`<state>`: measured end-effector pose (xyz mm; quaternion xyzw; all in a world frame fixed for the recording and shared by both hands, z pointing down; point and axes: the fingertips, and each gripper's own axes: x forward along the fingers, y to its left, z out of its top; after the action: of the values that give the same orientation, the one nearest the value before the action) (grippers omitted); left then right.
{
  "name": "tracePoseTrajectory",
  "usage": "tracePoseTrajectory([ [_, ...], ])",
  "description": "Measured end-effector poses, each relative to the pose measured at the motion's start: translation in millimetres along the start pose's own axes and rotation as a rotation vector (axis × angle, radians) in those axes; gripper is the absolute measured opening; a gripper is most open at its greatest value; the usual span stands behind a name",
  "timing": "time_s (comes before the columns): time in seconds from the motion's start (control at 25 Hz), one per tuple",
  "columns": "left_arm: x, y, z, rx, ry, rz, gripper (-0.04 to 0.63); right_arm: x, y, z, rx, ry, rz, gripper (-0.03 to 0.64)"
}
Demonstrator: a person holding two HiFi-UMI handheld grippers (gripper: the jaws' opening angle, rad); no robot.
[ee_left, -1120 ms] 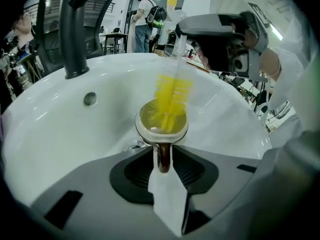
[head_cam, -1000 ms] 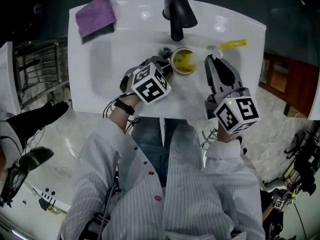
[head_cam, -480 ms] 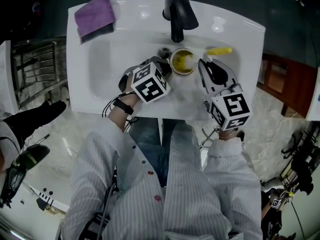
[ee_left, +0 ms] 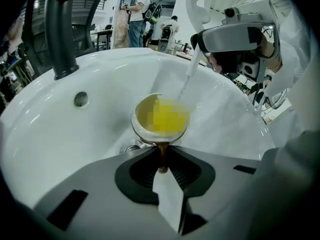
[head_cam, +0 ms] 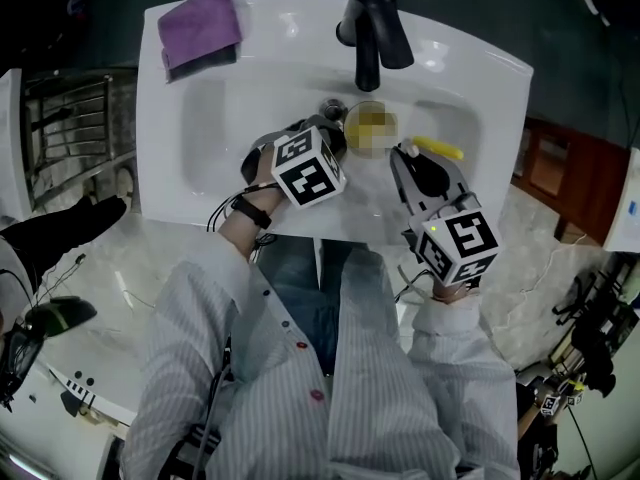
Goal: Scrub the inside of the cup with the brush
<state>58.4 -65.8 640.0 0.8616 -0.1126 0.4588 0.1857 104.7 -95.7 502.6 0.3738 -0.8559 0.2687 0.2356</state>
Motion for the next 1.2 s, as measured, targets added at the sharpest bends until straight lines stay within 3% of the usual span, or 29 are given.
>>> tracePoseTrajectory([
  [0.56, -1, 0, 0, 0.008, 0.003, 0.007, 0.069, 42, -12, 41, -0.163, -0.091, -0.092, 0.055],
  [0.84, 0, 1, 0, 0.007, 0.004, 0.011, 0.069, 17, -33, 26, -0.141, -0.057, -0.119, 0.055],
  [1.2, 1, 2, 1, 0.026, 0.015, 0.023, 0.069, -7, -14, 2, -0.043, -0.010, -0.056, 0.055],
])
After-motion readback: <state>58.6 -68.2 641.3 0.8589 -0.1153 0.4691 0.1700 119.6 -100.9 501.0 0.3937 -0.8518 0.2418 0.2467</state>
